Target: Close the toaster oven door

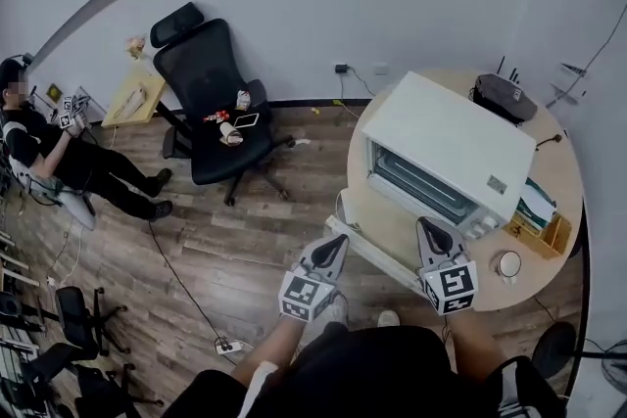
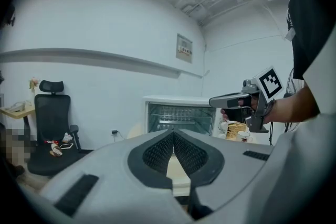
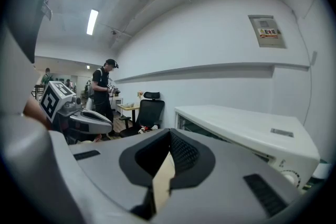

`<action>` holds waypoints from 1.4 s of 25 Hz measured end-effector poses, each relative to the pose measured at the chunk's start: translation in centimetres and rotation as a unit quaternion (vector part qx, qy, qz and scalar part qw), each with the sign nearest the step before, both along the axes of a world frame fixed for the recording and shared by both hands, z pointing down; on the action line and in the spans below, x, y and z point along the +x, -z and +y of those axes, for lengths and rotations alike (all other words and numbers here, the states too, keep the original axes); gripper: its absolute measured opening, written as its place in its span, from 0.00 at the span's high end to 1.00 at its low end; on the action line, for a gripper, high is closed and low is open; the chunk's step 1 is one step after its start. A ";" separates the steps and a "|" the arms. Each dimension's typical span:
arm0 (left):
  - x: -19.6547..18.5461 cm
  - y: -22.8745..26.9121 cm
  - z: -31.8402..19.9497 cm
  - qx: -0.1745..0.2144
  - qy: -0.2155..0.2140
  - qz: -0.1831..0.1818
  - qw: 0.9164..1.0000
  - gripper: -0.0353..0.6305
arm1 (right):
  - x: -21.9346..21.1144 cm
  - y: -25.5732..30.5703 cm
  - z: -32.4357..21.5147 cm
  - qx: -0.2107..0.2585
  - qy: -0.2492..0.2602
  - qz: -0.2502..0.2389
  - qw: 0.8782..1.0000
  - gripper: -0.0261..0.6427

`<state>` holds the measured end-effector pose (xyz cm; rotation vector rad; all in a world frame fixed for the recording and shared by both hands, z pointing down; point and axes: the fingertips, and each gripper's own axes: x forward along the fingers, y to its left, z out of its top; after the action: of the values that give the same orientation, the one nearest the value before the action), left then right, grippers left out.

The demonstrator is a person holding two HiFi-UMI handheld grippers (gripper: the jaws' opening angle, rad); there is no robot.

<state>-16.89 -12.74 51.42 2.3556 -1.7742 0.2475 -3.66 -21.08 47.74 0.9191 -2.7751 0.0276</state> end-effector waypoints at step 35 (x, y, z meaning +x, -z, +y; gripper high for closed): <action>-7.5 -12.0 -2.5 -0.050 -0.208 -0.386 0.897 0.81 | 0.1 -2.1 0.4 -0.024 -0.171 0.029 0.984 0.97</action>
<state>-24.41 -15.21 63.42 2.7341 -1.3737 1.4696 -3.61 -20.72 49.87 1.3488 -2.5184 0.1196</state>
